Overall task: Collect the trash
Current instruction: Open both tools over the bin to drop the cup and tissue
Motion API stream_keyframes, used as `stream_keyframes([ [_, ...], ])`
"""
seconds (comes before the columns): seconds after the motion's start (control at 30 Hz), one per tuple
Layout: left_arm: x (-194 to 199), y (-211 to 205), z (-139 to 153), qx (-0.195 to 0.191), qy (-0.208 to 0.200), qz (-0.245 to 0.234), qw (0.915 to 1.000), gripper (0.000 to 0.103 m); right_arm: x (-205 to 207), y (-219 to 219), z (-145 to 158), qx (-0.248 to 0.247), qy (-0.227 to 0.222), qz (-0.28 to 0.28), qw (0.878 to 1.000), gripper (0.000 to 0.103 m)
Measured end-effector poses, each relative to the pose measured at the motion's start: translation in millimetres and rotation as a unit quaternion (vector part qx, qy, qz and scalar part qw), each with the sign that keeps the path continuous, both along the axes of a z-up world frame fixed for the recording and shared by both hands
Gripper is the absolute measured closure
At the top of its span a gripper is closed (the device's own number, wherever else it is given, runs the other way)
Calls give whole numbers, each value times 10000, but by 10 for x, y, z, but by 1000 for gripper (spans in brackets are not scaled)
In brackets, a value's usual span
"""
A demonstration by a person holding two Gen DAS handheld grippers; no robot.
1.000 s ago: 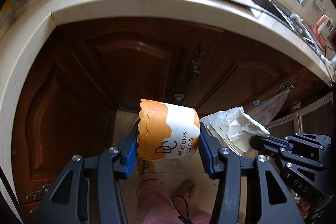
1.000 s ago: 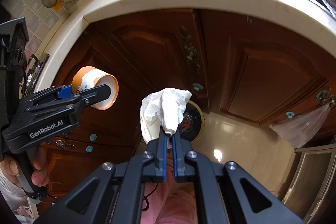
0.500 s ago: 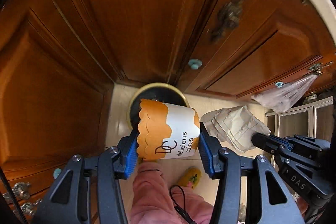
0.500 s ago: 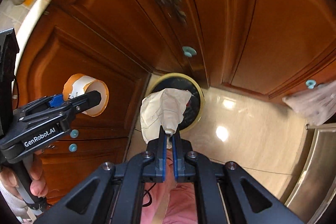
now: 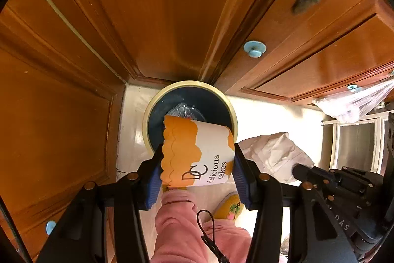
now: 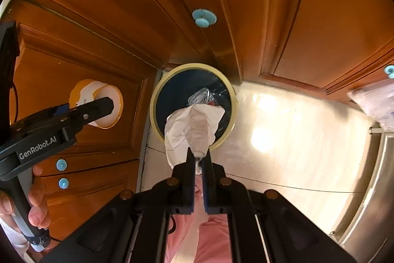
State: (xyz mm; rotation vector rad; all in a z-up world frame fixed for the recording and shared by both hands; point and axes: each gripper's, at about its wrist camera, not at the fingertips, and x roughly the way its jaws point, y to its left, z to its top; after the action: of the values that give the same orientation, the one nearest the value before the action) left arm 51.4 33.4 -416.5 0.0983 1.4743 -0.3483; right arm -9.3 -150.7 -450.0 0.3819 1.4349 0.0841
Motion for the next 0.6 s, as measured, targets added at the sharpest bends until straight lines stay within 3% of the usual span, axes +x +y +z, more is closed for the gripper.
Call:
stream_keyframes([
  [0.23, 156, -28, -245, -21, 103, -175, 9998, 53, 155, 93, -262, 68, 184, -31, 9998, 99],
  [0.33, 208, 10, -292, -56, 184, -143, 9997, 49, 218, 149, -339, 48, 249, 37, 9997, 98],
  [0.4, 236, 37, -312, -32, 188, -89, 9998, 37, 265, 180, -385, 59, 289, 96, 9995, 98],
  [0.47, 283, 69, -364, -56, 187, -52, 9998, 33, 320, 204, -442, 125, 335, 128, 9993, 95],
  [0.6, 354, 129, -398, 1, 195, 11, 9998, 33, 429, 218, -569, 135, 433, 131, 9989, 94],
])
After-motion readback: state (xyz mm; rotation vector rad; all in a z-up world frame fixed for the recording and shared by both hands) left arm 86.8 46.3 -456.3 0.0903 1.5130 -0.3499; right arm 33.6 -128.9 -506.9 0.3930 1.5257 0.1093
